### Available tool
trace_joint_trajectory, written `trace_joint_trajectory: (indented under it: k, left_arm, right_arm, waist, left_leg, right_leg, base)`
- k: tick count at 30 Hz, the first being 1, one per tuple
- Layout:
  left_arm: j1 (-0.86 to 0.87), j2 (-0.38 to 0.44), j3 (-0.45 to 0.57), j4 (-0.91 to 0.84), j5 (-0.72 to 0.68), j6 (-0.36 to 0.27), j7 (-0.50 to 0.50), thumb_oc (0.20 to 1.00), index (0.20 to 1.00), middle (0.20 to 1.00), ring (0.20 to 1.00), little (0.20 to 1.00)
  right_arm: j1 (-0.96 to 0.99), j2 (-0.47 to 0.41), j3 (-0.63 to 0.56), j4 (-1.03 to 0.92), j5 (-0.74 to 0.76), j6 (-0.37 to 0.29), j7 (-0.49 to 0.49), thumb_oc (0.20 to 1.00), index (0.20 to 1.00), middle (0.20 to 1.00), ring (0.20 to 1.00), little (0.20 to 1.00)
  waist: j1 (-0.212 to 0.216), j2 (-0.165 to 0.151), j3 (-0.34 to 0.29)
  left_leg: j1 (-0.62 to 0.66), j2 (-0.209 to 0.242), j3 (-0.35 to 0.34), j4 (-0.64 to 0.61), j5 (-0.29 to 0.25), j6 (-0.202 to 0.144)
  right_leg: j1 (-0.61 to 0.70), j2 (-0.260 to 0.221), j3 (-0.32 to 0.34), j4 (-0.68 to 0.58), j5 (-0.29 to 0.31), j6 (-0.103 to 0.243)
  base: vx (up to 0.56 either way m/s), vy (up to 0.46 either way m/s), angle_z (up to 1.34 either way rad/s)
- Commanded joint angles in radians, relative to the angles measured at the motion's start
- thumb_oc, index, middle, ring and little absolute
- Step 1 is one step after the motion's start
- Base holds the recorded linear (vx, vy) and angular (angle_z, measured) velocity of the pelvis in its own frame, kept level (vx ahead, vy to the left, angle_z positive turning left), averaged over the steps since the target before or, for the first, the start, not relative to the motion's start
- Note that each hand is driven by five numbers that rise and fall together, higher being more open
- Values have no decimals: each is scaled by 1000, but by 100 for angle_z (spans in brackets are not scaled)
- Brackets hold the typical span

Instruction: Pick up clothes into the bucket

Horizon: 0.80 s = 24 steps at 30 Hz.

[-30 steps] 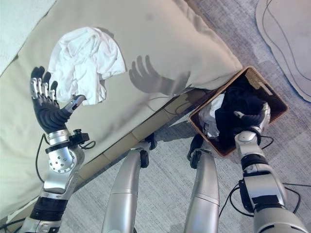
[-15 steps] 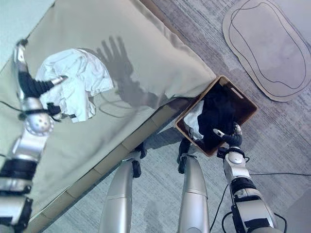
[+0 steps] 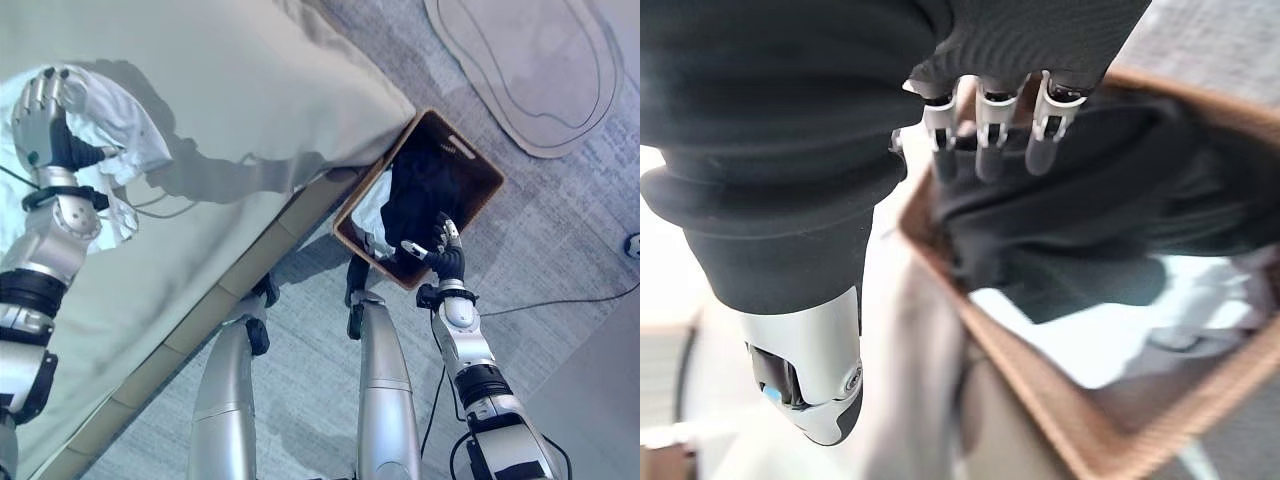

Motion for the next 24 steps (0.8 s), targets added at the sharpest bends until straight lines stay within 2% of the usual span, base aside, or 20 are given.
trace_joint_trajectory:
  k: [1,2,3,8,11,12,13,19,24]
  left_arm:
    - [-29,74,-12,55,12,-1,-16,1000,1000,1000,1000,1000]
    - [-30,74,-13,56,12,-1,-16,1000,1000,1000,1000,1000]
    - [-74,67,-52,138,16,17,-34,1000,1000,1000,1000,1000]
    - [-116,43,-67,223,27,83,-98,1000,1000,1000,1000,1000]
    - [-111,43,-55,260,12,83,-120,1000,1000,1000,1000,1000]
    - [-101,41,-47,283,3,90,-142,526,526,526,526,526]
    - [-97,40,-41,281,-1,91,-149,200,200,200,200,200]
    - [-32,37,11,209,3,91,-153,200,200,200,200,200]
    - [63,26,68,122,11,60,-134,200,200,200,200,200]
  right_arm:
    - [85,-42,18,-123,19,-59,8,1000,1000,1000,1000,1000]
    - [85,-42,17,-123,19,-59,8,1000,1000,1000,1000,1000]
    - [91,-48,21,-136,22,-60,9,1000,1000,1000,1000,1000]
    - [115,-37,8,-148,15,-51,9,1000,1000,1000,1000,1000]
    - [114,-32,8,-143,12,-47,10,1000,1000,1000,1000,1000]
    - [117,-27,8,-145,14,-45,15,1000,1000,1000,1000,1000]
    - [119,-25,5,-143,14,-44,17,1000,1000,1000,1000,1000]
    - [126,-9,-4,-134,5,-38,23,1000,1000,1000,1000,1000]
    - [121,-2,-7,-114,-4,-31,29,1000,1000,1000,1000,1000]
  waist:
    - [-14,7,-54]
    - [-13,7,-55]
    - [-21,4,-52]
    - [-24,6,-58]
    - [-24,6,-62]
    - [-24,6,-65]
    - [-22,6,-69]
    - [-16,10,-87]
    - [-8,13,-104]
  left_leg:
    - [-59,10,-31,70,-70,-37]
    - [-60,10,-31,71,-71,-37]
    - [-87,8,-32,100,-78,-35]
    - [-124,7,-33,138,-94,-28]
    - [-128,8,-31,146,-98,-25]
    - [-129,10,-28,150,-100,-24]
    - [-128,10,-28,150,-102,-23]
    - [-107,11,-26,135,-103,-22]
    - [-31,12,-24,82,-96,-25]
  right_leg:
    - [-19,-37,107,-180,176,122]
    - [-19,-37,107,-179,176,122]
    - [-43,-34,110,-155,172,122]
    - [-76,-33,111,-125,164,121]
    - [-80,-34,112,-126,165,121]
    - [-82,-32,114,-126,167,121]
    - [-82,-34,114,-129,166,121]
    - [-67,-37,108,-139,165,120]
    - [-4,-41,101,-175,166,119]
  base:
    - [0,0,0]
    - [0,0,0]
    - [0,0,0]
    - [12,9,-2]
    - [17,10,-5]
    - [0,0,0]
    - [0,0,0]
    - [0,0,0]
    - [0,0,0]
